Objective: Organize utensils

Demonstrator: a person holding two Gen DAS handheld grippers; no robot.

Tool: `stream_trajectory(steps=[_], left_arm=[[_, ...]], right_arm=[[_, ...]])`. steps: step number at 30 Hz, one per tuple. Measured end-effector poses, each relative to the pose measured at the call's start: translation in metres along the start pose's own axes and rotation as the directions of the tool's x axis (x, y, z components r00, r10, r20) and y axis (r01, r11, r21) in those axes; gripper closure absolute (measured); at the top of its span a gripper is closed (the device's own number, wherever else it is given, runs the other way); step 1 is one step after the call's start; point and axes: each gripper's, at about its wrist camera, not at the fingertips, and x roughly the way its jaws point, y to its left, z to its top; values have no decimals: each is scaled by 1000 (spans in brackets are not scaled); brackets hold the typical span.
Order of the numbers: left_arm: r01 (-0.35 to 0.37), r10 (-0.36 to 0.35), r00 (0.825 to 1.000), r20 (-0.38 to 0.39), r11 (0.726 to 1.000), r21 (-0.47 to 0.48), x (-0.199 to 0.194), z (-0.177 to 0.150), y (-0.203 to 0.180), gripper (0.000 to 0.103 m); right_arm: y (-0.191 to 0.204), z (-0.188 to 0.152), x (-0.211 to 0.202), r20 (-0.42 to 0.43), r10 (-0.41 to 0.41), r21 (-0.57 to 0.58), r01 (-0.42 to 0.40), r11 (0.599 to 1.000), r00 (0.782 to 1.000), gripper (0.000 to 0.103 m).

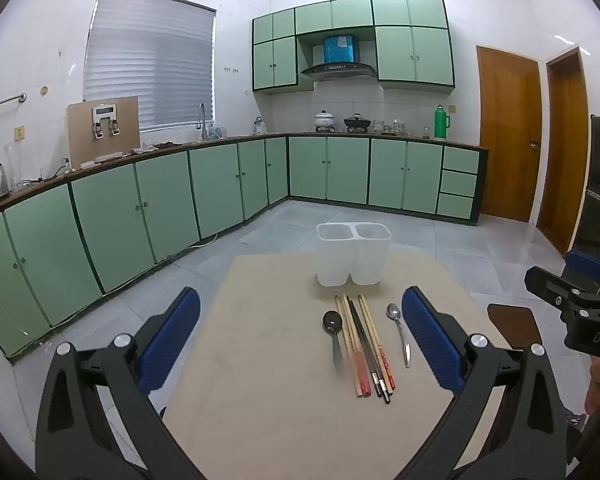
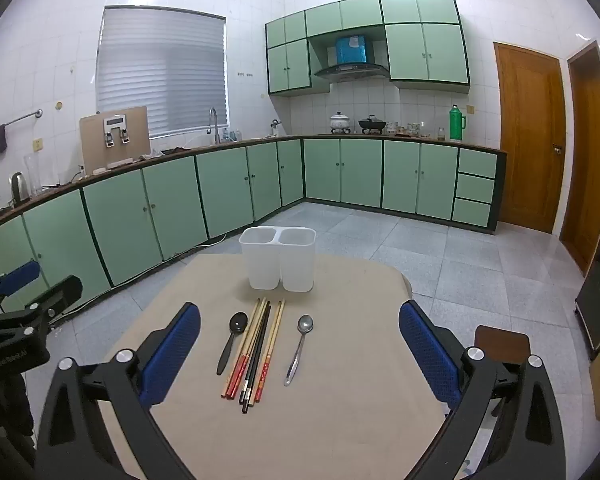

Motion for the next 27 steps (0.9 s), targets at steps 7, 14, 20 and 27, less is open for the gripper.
stream_trajectory(steps=[7,14,20,27], left_arm=[[0,0,1000,6,1000,-9,0,-2,-2,5],[2,-2,1000,8,1000,-14,0,-5,-3,5],[3,-3,1000,7,1000,-16,2,-9,-4,5],[4,-4,1000,6,1000,-15,5,-9,-4,5]], right_arm=[[-1,0,1,-1,1,5,-1,1000,1000,6],[0,0,0,0,4,3,-4,1000,1000,6],[0,0,0,1,3,6,-3,1000,1000,6],[0,-1,1,1,2,6,-2,1000,1000,6]])
